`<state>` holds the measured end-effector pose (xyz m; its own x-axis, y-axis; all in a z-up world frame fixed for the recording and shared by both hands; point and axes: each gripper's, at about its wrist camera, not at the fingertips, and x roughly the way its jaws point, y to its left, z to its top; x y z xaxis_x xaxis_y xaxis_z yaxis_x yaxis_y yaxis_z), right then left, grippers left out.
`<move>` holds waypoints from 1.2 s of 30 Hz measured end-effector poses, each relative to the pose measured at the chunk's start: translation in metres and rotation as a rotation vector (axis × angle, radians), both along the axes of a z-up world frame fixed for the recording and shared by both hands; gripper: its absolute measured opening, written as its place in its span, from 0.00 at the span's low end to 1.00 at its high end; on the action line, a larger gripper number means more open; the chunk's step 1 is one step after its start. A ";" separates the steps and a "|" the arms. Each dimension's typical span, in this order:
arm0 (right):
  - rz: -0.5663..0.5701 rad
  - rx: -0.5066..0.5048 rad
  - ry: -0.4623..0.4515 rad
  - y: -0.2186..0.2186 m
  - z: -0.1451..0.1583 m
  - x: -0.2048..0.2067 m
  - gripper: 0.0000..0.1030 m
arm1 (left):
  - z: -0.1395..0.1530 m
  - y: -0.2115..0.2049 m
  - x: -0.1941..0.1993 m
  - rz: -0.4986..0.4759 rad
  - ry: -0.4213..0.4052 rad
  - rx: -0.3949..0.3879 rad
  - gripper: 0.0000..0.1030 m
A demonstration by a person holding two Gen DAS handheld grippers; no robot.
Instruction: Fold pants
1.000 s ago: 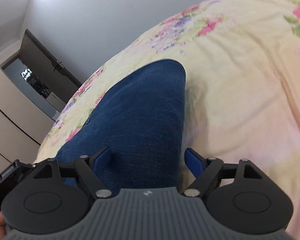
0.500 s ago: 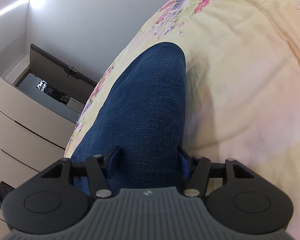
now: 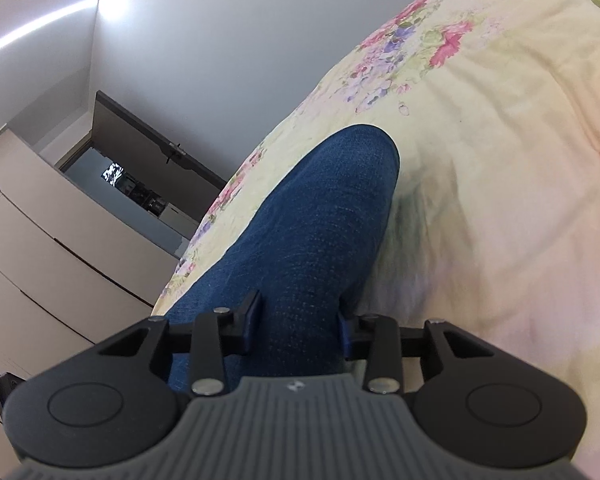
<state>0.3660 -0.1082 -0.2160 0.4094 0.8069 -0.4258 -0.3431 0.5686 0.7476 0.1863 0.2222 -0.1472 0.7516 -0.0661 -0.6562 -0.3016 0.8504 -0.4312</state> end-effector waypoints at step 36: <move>-0.017 0.112 0.097 0.002 -0.024 0.047 0.28 | -0.008 0.060 0.116 -0.027 0.002 -0.293 0.19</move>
